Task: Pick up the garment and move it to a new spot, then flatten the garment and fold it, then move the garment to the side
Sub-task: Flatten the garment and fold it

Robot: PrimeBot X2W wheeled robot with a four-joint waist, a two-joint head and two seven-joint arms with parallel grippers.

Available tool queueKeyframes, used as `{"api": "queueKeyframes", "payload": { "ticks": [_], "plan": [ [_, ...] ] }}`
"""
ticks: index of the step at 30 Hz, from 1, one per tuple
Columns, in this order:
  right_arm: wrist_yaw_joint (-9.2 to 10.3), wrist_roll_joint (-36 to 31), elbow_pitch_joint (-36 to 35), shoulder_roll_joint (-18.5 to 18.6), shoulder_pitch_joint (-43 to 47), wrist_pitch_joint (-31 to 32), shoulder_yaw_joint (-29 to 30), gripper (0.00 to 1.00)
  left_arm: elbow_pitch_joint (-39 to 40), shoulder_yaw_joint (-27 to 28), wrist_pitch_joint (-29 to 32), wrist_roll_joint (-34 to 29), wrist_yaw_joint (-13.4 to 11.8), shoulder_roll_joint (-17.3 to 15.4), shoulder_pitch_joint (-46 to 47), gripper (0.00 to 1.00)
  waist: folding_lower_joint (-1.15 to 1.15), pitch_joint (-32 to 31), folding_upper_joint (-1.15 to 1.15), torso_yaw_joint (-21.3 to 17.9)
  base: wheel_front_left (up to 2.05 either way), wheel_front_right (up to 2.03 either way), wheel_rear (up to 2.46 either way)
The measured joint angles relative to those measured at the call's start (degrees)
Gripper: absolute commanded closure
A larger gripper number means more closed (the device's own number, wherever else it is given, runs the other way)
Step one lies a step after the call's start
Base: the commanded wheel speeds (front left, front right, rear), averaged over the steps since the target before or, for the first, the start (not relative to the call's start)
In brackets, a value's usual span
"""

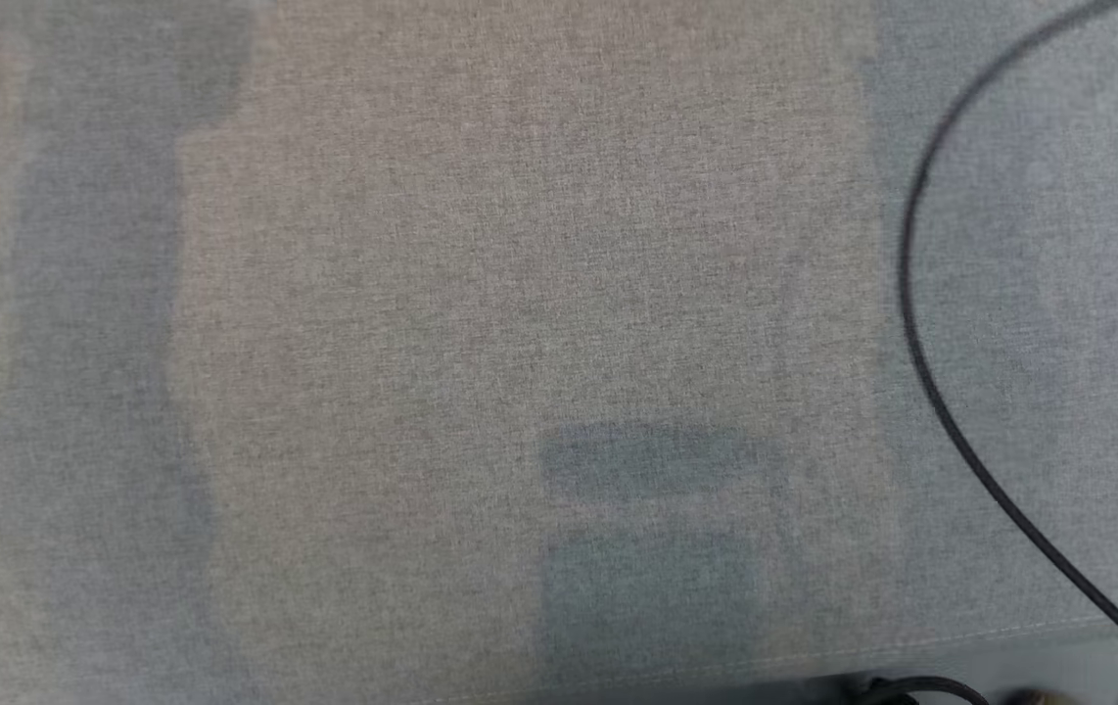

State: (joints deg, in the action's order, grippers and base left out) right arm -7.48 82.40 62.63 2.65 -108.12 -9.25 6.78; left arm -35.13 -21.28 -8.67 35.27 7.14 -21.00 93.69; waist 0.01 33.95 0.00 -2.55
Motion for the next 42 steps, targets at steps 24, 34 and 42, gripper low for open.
{"api": "queueKeyframes", "payload": {
  "ticks": [24, 34, 42],
  "plan": [
    [-1.03, 15.8, -44.1, 3.4, 83.3, 12.3, -5.3, 1.0, 21.0, 5.4, -6.3, 7.5, 0.5, 1.3, -68.0, 1.0, -0.02, -6.8, 0.0, -1.6, 0.0, 0.0, 0.0],
    [-0.04, 16.2, -47.7, 4.9, 96.8, 13.1, -4.1, 1.0, 27.0, 8.3, -6.3, 1.6, 0.5, 6.8, -83.0, 1.0, -0.02, -15.6, 0.0, -1.0, 0.0, 0.0, 0.0],
    [-0.05, 5.1, -55.5, 8.4, 109.5, 7.7, -6.0, 1.0, 30.5, 8.5, -6.3, -3.4, 0.5, 10.4, -97.5, 1.0, -0.02, -22.0, 0.01, -0.9, 0.0, 0.0, 0.0]
  ]
}}
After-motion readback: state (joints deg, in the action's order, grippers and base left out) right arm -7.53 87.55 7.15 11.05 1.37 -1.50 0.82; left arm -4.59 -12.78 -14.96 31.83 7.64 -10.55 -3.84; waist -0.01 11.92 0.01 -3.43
